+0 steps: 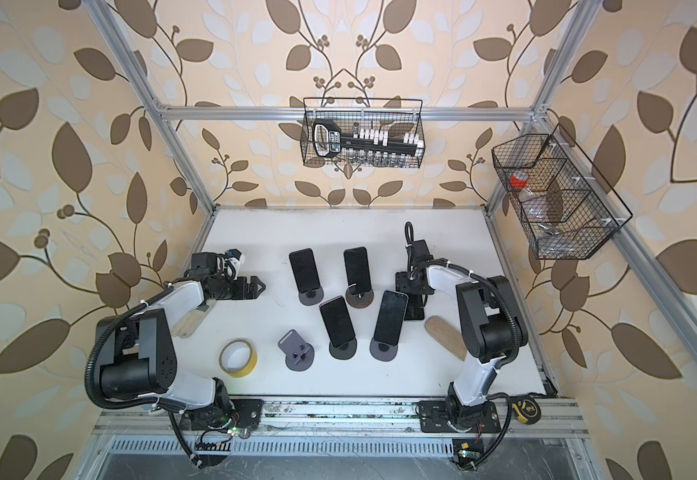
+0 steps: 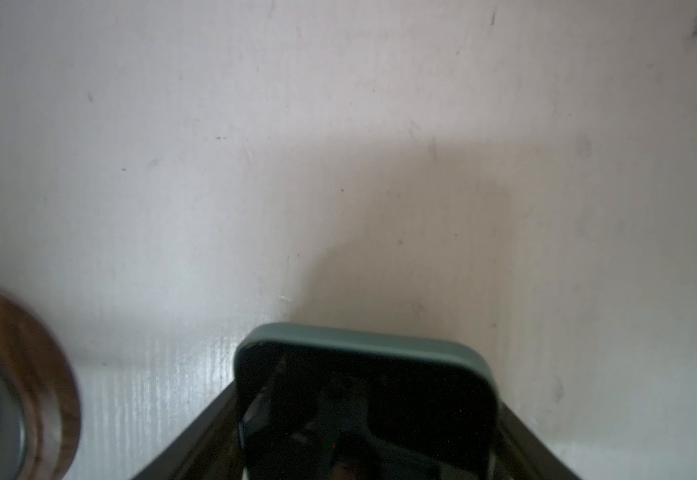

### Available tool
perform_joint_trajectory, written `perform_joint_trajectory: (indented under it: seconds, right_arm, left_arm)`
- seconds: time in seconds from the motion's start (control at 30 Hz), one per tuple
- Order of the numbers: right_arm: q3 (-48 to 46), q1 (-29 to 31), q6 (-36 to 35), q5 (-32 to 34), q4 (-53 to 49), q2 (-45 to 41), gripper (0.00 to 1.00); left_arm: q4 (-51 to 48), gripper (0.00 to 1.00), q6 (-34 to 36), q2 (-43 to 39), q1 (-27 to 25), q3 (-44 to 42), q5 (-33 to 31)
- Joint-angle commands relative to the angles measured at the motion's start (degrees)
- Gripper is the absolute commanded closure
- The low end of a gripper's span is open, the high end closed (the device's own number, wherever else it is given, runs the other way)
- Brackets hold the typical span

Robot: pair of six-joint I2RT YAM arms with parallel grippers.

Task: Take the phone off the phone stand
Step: 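Carry the green-cased phone back toward the right arm's side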

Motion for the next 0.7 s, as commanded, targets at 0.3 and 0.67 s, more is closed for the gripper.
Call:
perform_joint_trajectory:
  seconds: [0.3,0.67]
  right_arm:
    - [-0.29,0.62,-0.6,2.2,-1.92,0.92,0.21]
    - [2.71,-0.51,0.06,1.56,-4.68,-2.81,0.18]
  left_arm:
    - [-0.97,0.01,1.35,0.7,0.72,1.94,1.28]
    - [-1.27,0.01,1.32,0.6,0.72,2.23,0.69]
